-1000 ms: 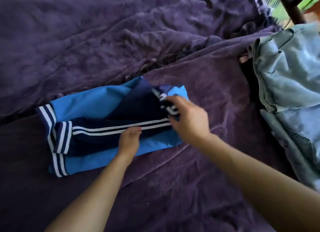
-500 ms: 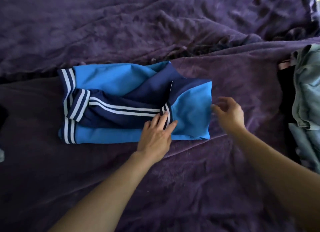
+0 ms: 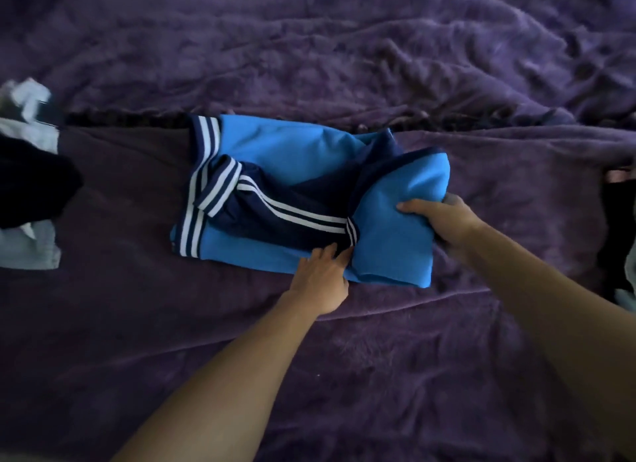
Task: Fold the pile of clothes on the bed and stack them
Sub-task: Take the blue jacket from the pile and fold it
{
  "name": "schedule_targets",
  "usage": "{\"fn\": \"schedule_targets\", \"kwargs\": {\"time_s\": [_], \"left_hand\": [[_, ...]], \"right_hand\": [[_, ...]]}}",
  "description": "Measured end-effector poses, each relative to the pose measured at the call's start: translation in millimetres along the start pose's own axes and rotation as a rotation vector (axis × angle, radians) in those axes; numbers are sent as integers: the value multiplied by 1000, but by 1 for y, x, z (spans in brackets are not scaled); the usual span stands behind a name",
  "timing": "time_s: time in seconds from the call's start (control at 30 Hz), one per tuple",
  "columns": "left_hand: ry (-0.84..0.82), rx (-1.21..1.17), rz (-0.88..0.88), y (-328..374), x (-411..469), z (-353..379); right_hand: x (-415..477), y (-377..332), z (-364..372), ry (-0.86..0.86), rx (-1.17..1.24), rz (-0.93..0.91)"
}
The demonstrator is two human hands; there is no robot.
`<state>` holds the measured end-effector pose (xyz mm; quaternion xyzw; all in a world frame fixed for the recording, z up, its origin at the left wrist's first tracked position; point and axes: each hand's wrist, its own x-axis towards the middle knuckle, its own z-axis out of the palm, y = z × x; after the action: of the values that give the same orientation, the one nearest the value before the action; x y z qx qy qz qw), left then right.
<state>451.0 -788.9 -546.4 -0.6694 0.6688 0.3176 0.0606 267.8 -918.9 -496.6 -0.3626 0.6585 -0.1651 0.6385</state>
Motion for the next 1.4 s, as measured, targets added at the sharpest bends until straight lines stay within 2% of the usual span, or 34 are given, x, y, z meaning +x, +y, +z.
{"fn": "schedule_targets", "kwargs": {"time_s": [0.1,0.23,0.4,0.53,0.6,0.67,0.77,0.83,0.9,0.93,1.03,1.13,1.23,1.33,1.4], "left_hand": [[91,-97,-52,-25,-25,-14],[203,-344,-209,-82,-76,-31],[297,-504,-425,-164,-132,-37],[357,-585,-543,-209,-146,-39],[432,-581,-571,-219,-140,-47],[595,-545,-529,-218,-126,-61],[776,-419,-393,-196,-89,-85],[743,-299,-314,-175,-57,-98],[588,-178,-284,-161,-27,-101],[511,-122,-285,-161,-14,-98],[394,-65,-320,-186,18,-82],[381,-97,-352,-218,31,-68],[415,-142,-342,-230,36,-56],[499,-191,-300,-226,37,-56],[536,-349,-287,-219,34,-62]], "right_hand": [[-13,-31,62,177,-115,-130],[-21,-62,148,295,-499,-205],[-14,-64,264,177,-709,-242],[-7,-41,326,-80,-671,-214],[-4,-36,332,-238,-523,-157],[0,-36,321,-290,-369,-147],[-2,-33,284,-129,-289,-295],[-2,-21,252,113,-492,-481],[0,-5,222,335,-763,-584],[2,3,211,394,-852,-581],[18,18,195,397,-936,-393],[36,27,208,364,-834,-279],[51,33,232,344,-678,-186],[57,37,235,380,-649,-134],[53,37,228,400,-642,-127]]}}
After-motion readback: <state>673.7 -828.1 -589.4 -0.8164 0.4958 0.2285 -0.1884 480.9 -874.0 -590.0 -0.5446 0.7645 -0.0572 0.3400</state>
